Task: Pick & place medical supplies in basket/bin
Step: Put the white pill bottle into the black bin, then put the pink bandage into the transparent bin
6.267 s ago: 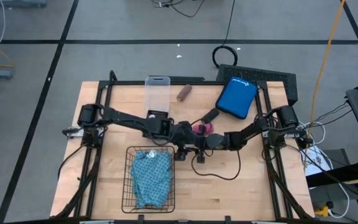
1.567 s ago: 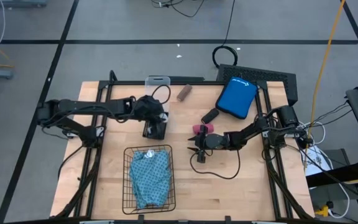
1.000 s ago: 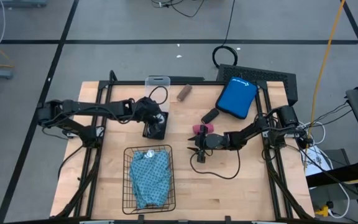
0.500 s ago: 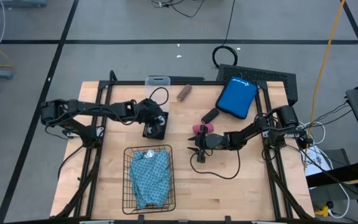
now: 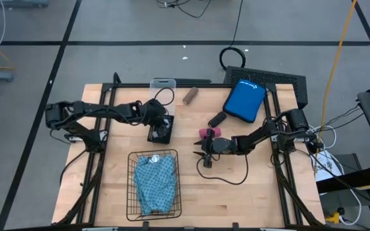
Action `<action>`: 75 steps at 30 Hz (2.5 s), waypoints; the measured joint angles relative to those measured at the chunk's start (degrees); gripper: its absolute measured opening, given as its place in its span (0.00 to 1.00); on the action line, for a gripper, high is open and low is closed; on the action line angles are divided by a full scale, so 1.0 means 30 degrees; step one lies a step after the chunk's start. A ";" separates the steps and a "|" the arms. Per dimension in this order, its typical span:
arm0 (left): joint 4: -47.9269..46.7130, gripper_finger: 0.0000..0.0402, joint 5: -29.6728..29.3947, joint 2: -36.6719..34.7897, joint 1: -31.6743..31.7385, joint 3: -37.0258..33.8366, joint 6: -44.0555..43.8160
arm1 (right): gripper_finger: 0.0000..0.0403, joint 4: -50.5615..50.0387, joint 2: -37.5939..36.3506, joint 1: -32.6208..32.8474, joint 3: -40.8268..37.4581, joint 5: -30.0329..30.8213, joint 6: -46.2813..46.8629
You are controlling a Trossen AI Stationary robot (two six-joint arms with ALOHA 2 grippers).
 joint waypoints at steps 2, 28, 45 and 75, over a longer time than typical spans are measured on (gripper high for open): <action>-0.0005 0.35 0.0000 0.0000 0.0000 0.0000 -0.0064 | 0.45 0.0007 0.0000 0.0000 0.0000 0.0000 0.0000; 0.0058 0.48 -0.0082 0.0000 -0.0073 0.0015 -0.0577 | 0.45 0.0000 0.0000 0.0000 0.0000 0.0000 0.0000; -0.0168 0.55 -0.0079 -0.0829 -0.0022 0.0868 -0.0015 | 0.45 -0.0237 -0.0008 0.0000 0.0003 -0.0006 -0.0106; 0.4017 0.55 0.0314 -1.1491 0.0517 -0.4605 0.1379 | 0.45 -1.2665 -0.8667 -0.3216 -0.1565 0.0924 -0.0762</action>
